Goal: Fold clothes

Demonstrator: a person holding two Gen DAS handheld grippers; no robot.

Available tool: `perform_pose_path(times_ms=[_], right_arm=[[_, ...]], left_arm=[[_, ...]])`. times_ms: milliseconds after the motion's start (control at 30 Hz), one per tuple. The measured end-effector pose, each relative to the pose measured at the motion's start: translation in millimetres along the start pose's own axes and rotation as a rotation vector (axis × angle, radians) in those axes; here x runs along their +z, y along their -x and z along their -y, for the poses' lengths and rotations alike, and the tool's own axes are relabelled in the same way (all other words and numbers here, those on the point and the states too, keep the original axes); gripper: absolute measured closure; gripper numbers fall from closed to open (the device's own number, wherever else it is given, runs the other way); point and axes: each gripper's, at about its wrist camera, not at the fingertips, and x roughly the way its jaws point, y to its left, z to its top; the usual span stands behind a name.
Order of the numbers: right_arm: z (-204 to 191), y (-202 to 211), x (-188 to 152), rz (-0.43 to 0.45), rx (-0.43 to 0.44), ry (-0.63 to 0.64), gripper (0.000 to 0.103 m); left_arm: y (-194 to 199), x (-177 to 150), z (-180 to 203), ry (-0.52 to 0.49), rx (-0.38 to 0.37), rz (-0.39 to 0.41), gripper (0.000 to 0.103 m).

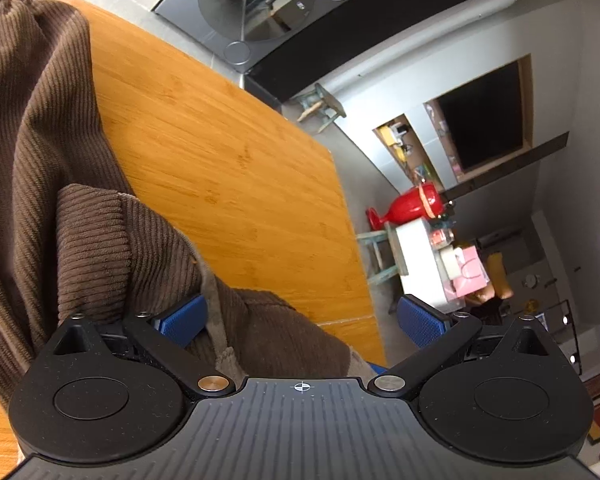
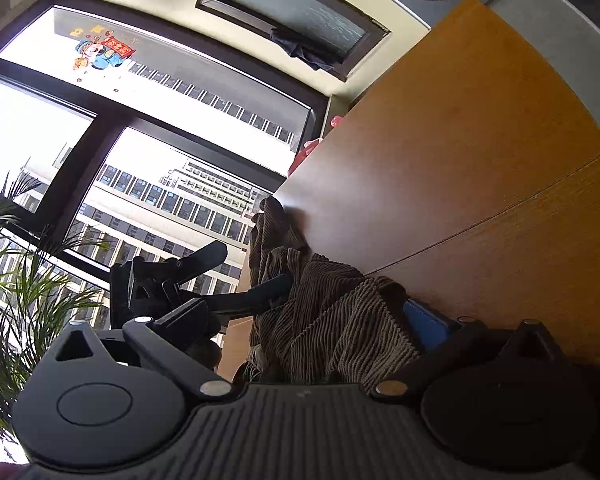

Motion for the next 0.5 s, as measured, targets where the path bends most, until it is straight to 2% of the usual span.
perform_pose_path(times_ms=[133, 300, 367, 500], right_arm=[[-14.2, 2.6, -12.5, -0.019, -0.002, 0.101, 0.0], [-29.6, -4.5, -32.2, -0.07, -0.045, 0.206, 0.0], [-45.1, -8.4, -44.5, -0.089, -0.101, 0.304, 0.0], [-84.2, -19.3, -77.8, -0.133, -0.264, 0.578, 0.0]], left_arm=[[-0.4, -0.3, -5.0, 0.01, 0.001, 0.005, 0.0], [-32.2, 14.5, -8.0, 0.056, -0.125, 0.023, 0.0], [-39.2, 17.8, -7.8, 0.089, -0.211, 0.02, 0.0], [1.3, 16.0, 7.3, 0.057, -0.497, 0.084, 0.0]])
